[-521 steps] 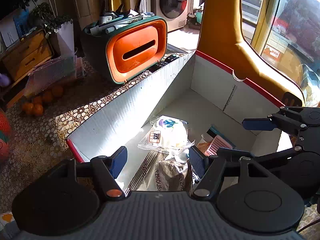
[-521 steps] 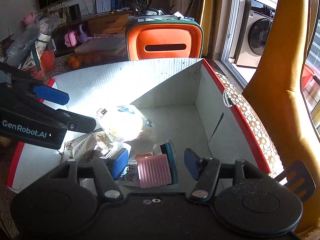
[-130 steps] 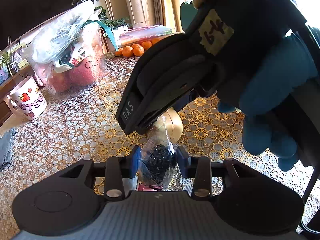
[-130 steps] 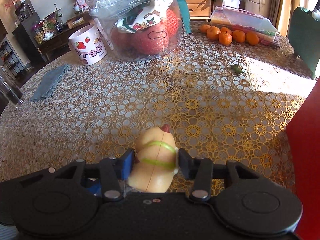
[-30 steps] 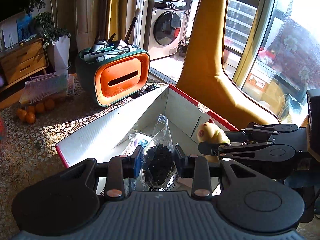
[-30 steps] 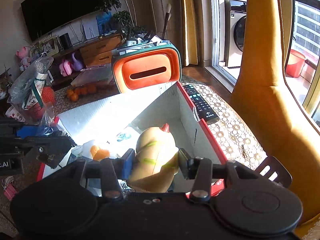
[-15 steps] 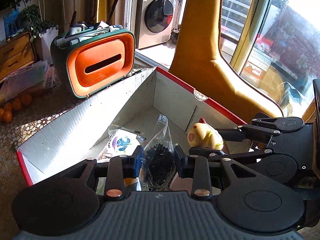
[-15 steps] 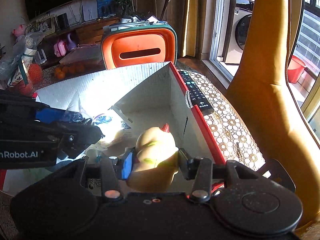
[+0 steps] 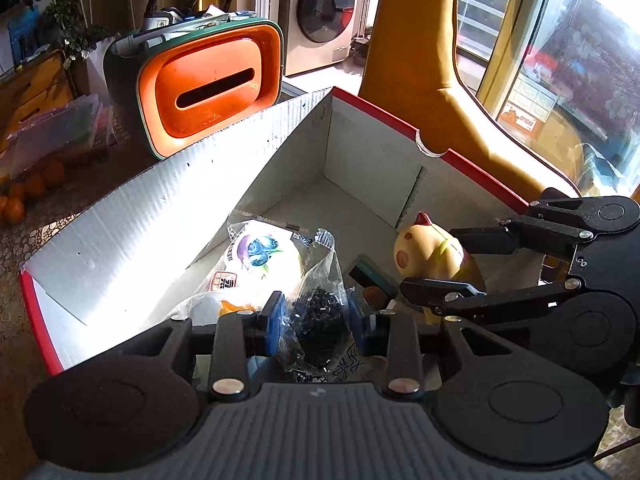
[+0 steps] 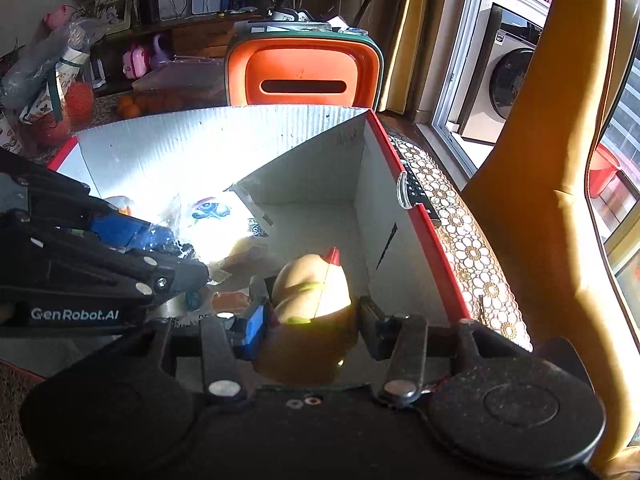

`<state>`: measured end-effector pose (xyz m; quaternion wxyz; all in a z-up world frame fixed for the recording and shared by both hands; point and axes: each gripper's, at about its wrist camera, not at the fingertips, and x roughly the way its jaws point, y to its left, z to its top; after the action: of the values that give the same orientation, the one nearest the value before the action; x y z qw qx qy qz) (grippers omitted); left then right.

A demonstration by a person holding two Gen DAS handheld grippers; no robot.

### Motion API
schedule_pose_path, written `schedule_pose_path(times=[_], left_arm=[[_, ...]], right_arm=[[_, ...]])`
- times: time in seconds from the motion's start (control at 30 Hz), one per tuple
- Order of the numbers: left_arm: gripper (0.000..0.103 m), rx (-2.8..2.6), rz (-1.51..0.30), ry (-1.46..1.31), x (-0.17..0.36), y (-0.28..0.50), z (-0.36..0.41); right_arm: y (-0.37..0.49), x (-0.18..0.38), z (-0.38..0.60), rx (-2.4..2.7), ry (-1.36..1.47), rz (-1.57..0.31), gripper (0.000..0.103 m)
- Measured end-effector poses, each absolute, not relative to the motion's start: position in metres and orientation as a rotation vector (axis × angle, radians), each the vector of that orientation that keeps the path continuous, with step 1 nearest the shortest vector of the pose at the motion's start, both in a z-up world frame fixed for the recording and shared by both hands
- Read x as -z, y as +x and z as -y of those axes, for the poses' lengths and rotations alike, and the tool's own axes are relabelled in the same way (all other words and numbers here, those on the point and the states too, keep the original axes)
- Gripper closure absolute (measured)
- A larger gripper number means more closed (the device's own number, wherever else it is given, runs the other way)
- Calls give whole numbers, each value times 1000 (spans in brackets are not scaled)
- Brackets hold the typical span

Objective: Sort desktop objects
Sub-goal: 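Lower the clear bag and yellow toy into the red box and open both tools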

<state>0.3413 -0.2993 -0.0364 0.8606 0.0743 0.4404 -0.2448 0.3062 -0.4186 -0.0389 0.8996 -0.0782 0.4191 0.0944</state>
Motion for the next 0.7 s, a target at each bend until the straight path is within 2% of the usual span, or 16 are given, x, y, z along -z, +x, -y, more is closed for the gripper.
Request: schedule_pose_path(times=[0.17, 0.23, 0.3, 0.33, 0.6, 0.7], left_arm=[[64, 510, -897, 153, 31, 335, 296], [54, 503, -882, 145, 26, 333, 293], [44, 510, -867, 127, 21, 331, 288], [43, 509, -858, 123, 18, 329, 287], [43, 518, -816, 104, -3, 313, 272], [43, 517, -802, 103, -10, 305, 265]], right_arm=[[303, 38, 419, -197, -170, -863, 53], [302, 38, 418, -194, -172, -861, 51], [300, 37, 418, -194, -176, -857, 44], [298, 36, 417, -199, -171, -854, 37], [285, 26, 411, -215, -171, -839, 36], [280, 19, 409, -212, -151, -832, 31]])
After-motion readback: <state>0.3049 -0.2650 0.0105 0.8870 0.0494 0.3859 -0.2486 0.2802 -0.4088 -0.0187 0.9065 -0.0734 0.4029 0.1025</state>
